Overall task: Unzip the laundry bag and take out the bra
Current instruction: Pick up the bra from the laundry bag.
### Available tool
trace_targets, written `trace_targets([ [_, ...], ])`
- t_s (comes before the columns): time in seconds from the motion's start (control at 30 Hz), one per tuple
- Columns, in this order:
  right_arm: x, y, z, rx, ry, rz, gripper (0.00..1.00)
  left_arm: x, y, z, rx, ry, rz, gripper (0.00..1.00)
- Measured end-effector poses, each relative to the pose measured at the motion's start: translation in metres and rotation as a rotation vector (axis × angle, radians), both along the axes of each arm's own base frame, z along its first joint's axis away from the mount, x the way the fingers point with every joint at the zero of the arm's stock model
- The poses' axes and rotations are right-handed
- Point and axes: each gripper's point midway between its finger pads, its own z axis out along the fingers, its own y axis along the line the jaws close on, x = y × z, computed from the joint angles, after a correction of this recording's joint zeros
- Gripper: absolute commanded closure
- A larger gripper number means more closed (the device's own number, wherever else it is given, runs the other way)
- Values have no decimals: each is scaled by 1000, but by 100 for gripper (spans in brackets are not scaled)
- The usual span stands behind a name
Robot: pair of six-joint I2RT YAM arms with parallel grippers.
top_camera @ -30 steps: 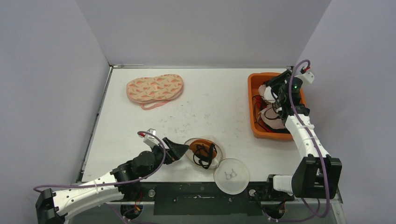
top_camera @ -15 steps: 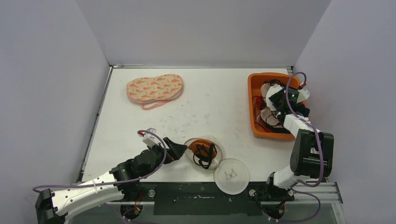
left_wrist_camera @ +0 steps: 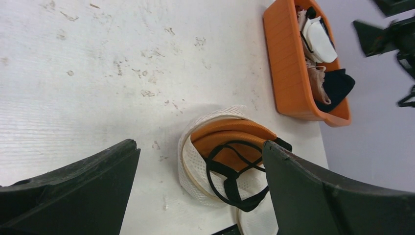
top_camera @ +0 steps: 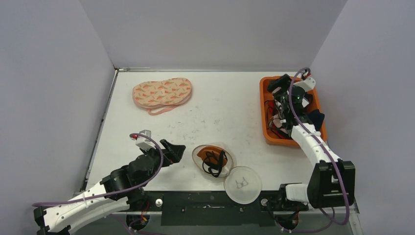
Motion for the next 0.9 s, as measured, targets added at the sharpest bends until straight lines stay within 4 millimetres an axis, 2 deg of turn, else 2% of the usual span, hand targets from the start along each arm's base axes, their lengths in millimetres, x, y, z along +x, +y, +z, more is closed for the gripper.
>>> trace_targets([
  [0.1, -4, 43, 66, -23, -147, 98, 25, 1, 5, 0, 41, 2, 12, 4],
  [0.13, -13, 62, 92, -24, -208, 143, 24, 1, 6, 1, 52, 1, 12, 4],
  [0.23, -45, 107, 140, -13, -325, 260, 22, 1, 4, 2, 60, -11, -3, 4],
  [0.33, -84, 151, 163, -5, -375, 403, 22, -3, -3, 6, 24, -50, -60, 3],
  [0.4, -111, 182, 164, -10, -378, 530, 21, -7, -7, 4, 9, -63, -91, 3],
  [0.47, -135, 203, 152, -24, -363, 651, 22, -9, -10, -2, 17, -62, -116, 3],
  [0.53, -158, 221, 126, -38, -324, 770, 22, -12, -13, -8, 34, -52, -145, 2],
  [0.6, -181, 235, 86, -57, -245, 880, 23, -15, -18, -13, 55, -41, -177, 1],
  [0.63, -193, 242, 60, -69, -184, 937, 23, -16, -21, -16, 67, -33, -195, 0],
  [0.77, -234, 255, -18, -112, 23, 1083, 22, -19, -30, -31, 115, 8, -235, 0],
  [0.83, -249, 255, -44, -134, 85, 1120, 18, -20, -33, -41, 147, 36, -250, 0],
  [0.9, -260, 253, -61, -166, 119, 1135, 13, -19, -36, -51, 177, 63, -258, 0],
])
